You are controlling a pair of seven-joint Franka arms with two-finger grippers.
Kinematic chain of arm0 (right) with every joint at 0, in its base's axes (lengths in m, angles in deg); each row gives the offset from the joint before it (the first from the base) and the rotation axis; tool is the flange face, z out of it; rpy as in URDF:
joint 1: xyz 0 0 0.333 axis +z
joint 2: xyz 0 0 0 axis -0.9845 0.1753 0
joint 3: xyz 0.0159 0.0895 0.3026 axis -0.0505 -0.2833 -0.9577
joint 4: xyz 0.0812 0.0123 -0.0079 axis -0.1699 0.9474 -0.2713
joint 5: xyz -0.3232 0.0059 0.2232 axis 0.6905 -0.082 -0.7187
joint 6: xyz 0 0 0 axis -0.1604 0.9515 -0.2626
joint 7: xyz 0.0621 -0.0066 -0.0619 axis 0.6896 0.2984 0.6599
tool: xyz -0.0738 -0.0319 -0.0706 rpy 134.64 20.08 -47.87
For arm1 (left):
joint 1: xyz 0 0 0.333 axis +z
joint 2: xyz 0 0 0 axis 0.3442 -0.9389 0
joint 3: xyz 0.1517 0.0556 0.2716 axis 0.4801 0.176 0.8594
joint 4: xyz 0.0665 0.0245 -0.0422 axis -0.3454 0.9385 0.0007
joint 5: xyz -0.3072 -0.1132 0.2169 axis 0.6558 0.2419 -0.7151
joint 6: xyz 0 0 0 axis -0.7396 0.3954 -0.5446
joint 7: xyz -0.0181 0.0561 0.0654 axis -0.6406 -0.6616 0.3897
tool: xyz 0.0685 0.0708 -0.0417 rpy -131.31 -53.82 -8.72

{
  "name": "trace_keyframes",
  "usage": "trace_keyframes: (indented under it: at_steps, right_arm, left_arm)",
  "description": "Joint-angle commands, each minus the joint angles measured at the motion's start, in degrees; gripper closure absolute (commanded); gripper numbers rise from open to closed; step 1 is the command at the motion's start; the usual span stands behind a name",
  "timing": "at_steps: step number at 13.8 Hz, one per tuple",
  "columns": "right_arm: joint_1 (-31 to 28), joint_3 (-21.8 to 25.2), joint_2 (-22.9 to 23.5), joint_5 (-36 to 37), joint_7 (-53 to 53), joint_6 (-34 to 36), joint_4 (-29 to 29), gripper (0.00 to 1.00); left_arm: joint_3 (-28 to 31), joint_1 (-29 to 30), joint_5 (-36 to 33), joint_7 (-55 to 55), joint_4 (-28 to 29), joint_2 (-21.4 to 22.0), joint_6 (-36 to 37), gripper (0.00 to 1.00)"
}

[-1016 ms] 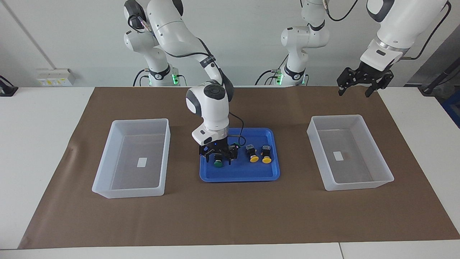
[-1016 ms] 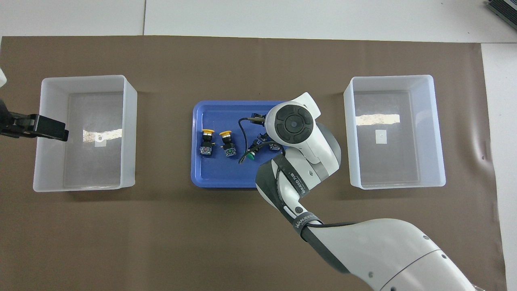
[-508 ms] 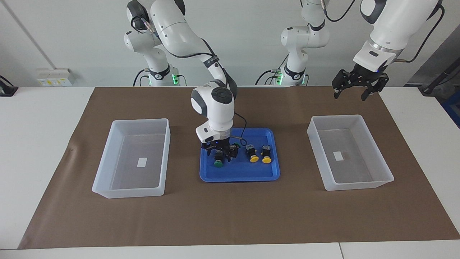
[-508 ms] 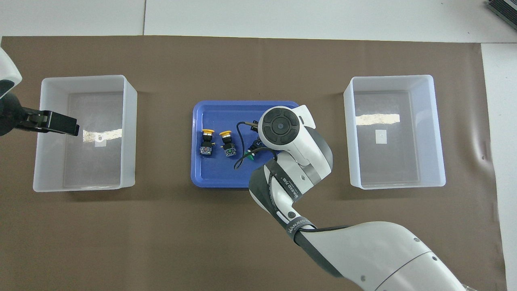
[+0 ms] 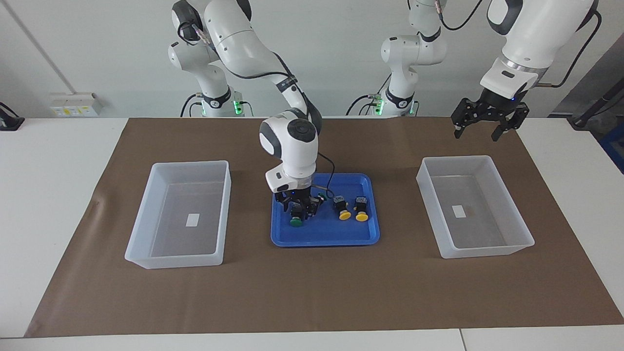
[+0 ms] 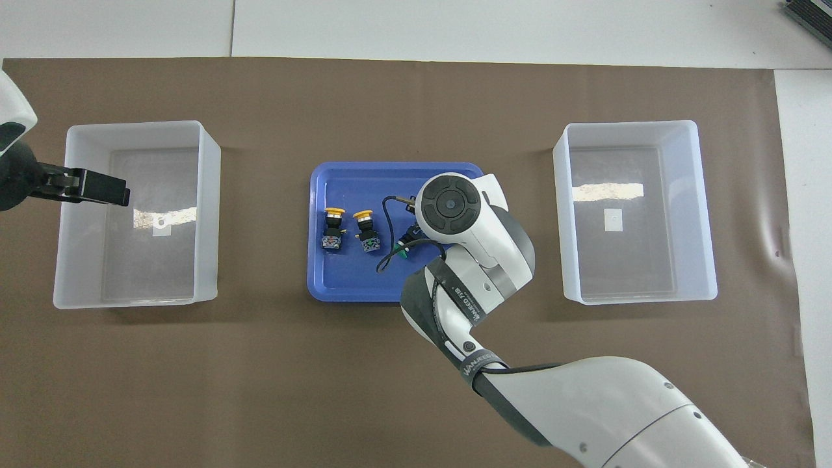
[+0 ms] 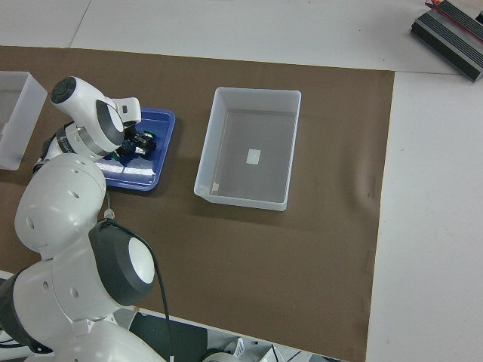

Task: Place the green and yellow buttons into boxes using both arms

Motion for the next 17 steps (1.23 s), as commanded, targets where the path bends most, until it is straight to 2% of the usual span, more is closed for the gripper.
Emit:
trace_keyframes:
  at_steps: [1, 4, 7, 10, 13, 17]
  right_arm:
    - [-0.31, -0.3, -0.29, 1.14, -0.74, 0.32, 0.48, 1.0]
    - [-1.45, -0.3, -2.3, 1.14, 3.02, 1.81, 0.22, 1.0]
    - [-4.26, -0.3, -8.27, 1.05, 8.99, 5.85, 0.13, 1.0]
    - [-9.78, -0.04, -12.85, 1.22, 22.06, 9.72, -0.13, 1.0]
    - [-16.72, 0.14, -13.74, 1.23, 36.66, 10.26, -0.49, 1.0]
    - [-24.72, -0.04, -13.47, 0.96, 48.36, 8.24, 0.83, 1.0]
  left_arm:
    - [0.43, -0.84, -0.91, -0.44, 2.84, 0.79, -3.2, 0.0]
    - [0.42, -1.9, -0.91, -0.36, 6.52, 0.79, -7.85, 0.0]
    - [0.51, -5.14, -0.83, 0.35, 12.05, 0.88, -13.74, 0.0]
    - [0.42, -8.92, -0.83, 5.94, 16.28, -0.25, -20.32, 0.0]
    - [0.42, -12.0, -0.83, 11.24, 19.62, -1.75, -27.45, 0.0]
    - [0.42, -15.87, -0.83, 16.6, 21.55, -5.36, -35.18, 0.0]
